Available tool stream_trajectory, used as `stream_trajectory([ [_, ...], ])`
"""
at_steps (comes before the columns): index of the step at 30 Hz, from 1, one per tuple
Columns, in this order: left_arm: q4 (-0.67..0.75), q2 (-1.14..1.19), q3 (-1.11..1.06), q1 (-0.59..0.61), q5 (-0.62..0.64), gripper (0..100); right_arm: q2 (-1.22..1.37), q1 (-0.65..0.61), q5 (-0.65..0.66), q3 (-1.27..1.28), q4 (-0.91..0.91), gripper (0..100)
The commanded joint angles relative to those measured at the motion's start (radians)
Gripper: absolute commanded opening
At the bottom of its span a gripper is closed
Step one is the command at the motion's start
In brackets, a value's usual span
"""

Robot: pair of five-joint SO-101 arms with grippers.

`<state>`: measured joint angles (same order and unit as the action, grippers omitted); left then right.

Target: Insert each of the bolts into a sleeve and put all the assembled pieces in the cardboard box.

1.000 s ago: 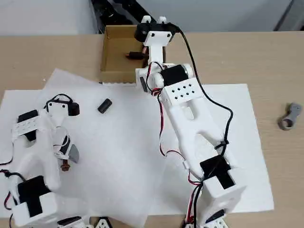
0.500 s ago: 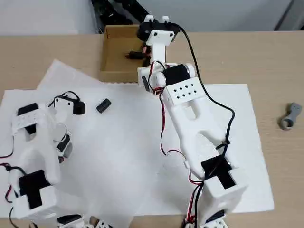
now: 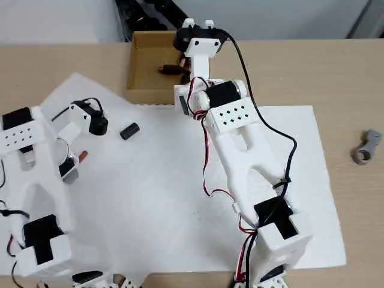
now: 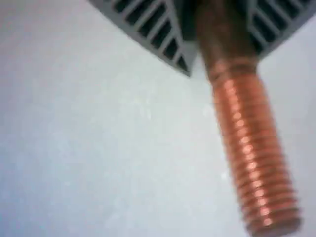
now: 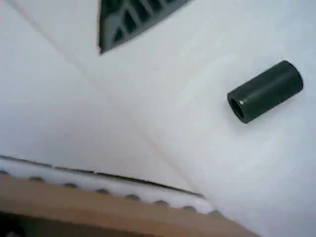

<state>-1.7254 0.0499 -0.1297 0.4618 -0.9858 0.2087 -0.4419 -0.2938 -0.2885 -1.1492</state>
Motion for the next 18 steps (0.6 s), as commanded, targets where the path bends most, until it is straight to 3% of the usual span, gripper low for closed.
stream_trajectory([
  [1, -0.028, -0.02, 0.09, -0.003, -0.015, 1, -0.015, 0.012, -0.003, -0.048, 0.005, 18.4],
  [4, -0.028, -0.02, 0.14, -0.002, -0.08, 1, -0.015, 0.012, -0.003, -0.048, 0.005, 18.4],
  [14, -0.026, -0.02, 0.154, 0.0, -0.539, 1, -0.016, 0.012, -0.002, -0.048, -0.002, 18.4],
  [18, -0.008, -0.02, 0.203, 0.0, -0.577, 1, -0.016, 0.012, -0.002, -0.048, -0.004, 18.4],
])
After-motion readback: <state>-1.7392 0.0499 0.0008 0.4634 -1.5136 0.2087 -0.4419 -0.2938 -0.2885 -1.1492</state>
